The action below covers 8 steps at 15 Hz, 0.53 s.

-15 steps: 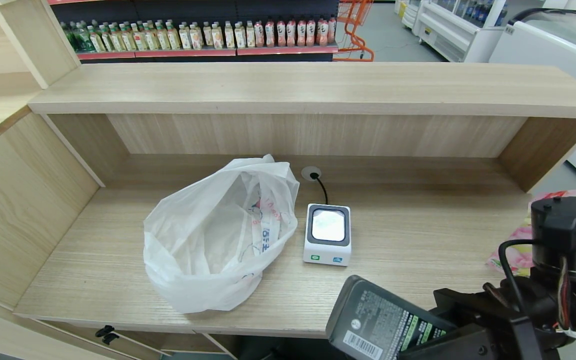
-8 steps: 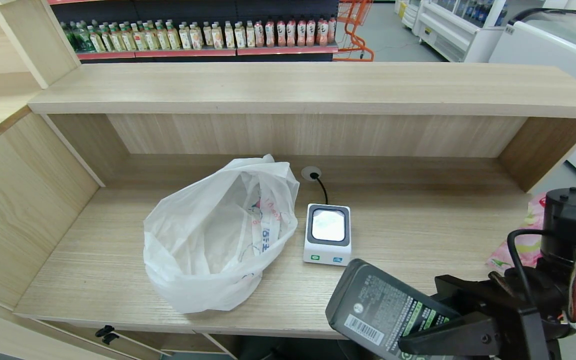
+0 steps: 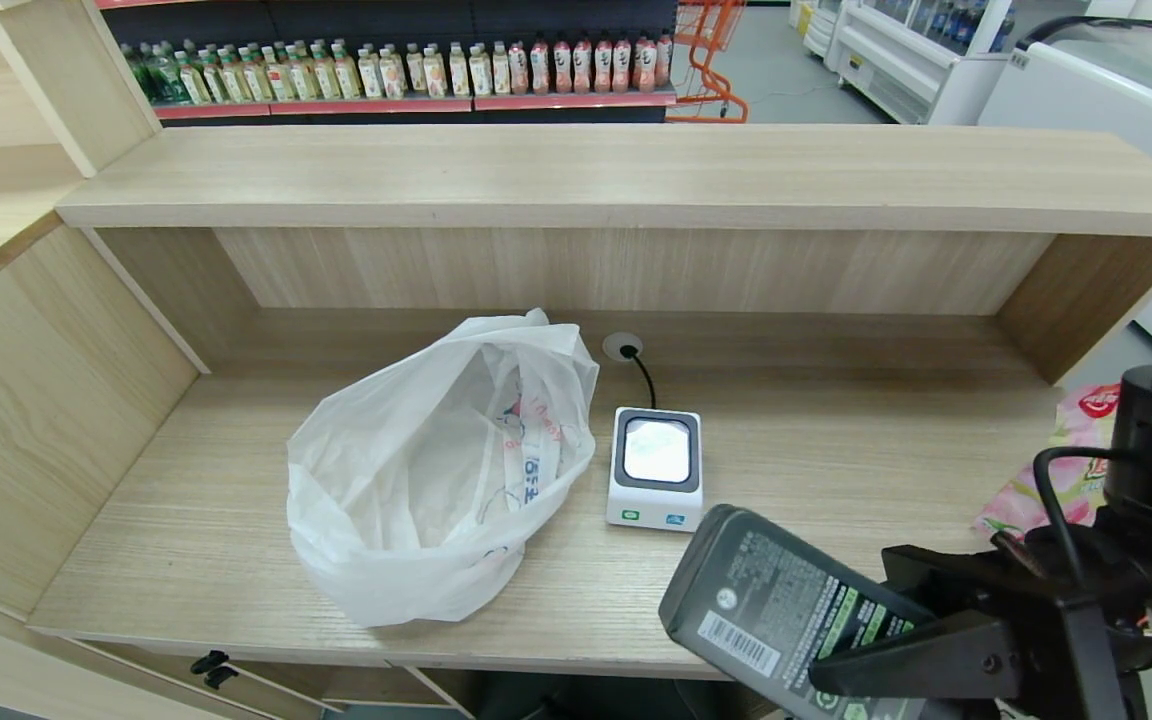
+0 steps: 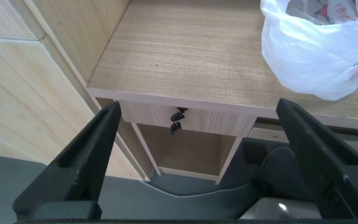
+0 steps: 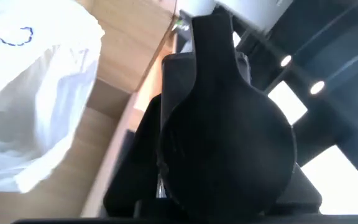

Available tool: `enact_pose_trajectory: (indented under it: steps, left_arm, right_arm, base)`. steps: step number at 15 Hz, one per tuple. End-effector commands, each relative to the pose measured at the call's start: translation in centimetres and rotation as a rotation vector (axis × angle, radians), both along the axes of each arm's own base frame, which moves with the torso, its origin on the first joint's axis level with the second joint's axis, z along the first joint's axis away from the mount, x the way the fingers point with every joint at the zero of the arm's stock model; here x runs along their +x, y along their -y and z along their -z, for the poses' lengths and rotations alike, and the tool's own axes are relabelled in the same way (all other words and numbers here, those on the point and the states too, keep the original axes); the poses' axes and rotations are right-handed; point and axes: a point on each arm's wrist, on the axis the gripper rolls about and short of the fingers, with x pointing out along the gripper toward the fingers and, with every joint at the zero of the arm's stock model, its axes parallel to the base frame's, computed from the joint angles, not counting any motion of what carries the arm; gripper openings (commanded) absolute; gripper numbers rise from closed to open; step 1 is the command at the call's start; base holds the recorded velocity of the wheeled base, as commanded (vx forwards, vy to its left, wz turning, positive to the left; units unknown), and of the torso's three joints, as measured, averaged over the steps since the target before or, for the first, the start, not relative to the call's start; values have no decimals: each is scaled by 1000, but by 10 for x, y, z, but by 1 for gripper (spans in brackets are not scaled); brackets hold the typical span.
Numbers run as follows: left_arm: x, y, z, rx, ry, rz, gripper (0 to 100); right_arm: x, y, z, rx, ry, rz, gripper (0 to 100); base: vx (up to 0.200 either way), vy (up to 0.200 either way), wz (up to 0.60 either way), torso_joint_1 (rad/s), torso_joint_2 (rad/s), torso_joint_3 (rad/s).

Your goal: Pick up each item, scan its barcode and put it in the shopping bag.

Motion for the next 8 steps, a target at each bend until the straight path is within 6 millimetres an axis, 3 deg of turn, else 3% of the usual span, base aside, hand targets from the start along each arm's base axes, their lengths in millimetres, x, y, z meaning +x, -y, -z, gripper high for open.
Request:
enact_pose_trajectory:
  steps: [1,3,5,6,8]
  left_arm:
    - [0,0,0,0,0,-1,100]
    - [0,0,0,0,0,-2,100]
    - [0,0,0,0,0,-1,100]
    - [0,0,0,0,0,-1,100]
    - [0,0,0,0,0,-1,100]
  right_arm:
    - [-3,26,-44,77,-88,149,0]
    - [-9,50,-65,188,-373,448,0]
    - [-20,58,-87,327,-492,478,0]
    - [-23,62,-91,360,-513,483,0]
    - [-28,73,-75,362,-771,488,0]
  base:
    - [0,0,0,0,0,0]
    - [0,0,0,0,0,0]
    - [0,0,0,0,0,0]
    - [0,0,0,0,0,0]
    - [0,0,0,0,0,0]
